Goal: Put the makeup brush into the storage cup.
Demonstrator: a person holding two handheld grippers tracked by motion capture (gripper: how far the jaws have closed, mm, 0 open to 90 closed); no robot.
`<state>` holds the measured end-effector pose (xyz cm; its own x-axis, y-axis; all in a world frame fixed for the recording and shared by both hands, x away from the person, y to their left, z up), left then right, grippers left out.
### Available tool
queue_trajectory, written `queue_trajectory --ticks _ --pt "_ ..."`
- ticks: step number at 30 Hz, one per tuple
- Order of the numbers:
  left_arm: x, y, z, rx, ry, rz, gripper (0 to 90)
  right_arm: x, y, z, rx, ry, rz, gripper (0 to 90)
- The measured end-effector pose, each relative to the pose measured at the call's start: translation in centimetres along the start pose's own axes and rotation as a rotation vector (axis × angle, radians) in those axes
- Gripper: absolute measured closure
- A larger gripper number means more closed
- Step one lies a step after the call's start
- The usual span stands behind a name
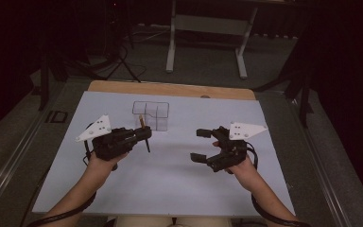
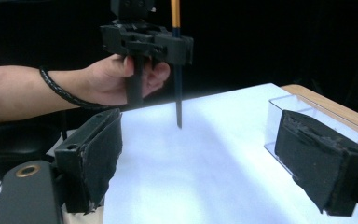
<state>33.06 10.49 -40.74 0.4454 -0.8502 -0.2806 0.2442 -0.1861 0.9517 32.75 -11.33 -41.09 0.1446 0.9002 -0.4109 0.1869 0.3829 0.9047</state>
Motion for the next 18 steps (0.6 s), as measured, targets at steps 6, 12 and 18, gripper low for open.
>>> queue_trajectory --ticks 6,12,18 --pt "-0.5 0.8 -1.2 0.003 0.030 0.003 84.1 -1.0 -0.9 0.3 0.028 -0.033 0.019 14.3" --pt "-0.6 1.6 -2.1 0.009 0.046 0.004 84.1 -1.7 -2.1 0.5 0.055 -0.070 0.017 14.3" --pt "-1.2 3.0 -3.6 0.011 0.073 0.021 84.1 -2.7 -3.5 0.7 0.067 -0.120 0.016 14.3"
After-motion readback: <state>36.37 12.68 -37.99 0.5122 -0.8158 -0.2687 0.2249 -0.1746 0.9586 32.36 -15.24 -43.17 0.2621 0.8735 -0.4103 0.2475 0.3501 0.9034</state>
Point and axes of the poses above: each handheld gripper's, and its own axes: x roughly forward along the jaws, y roughly out of its top, z roughly to its right, the point moved 8 cm from there along x, roughly forward along the jaws, and after that the axes turned 12 degrees about -z, right-handed, at the moved point
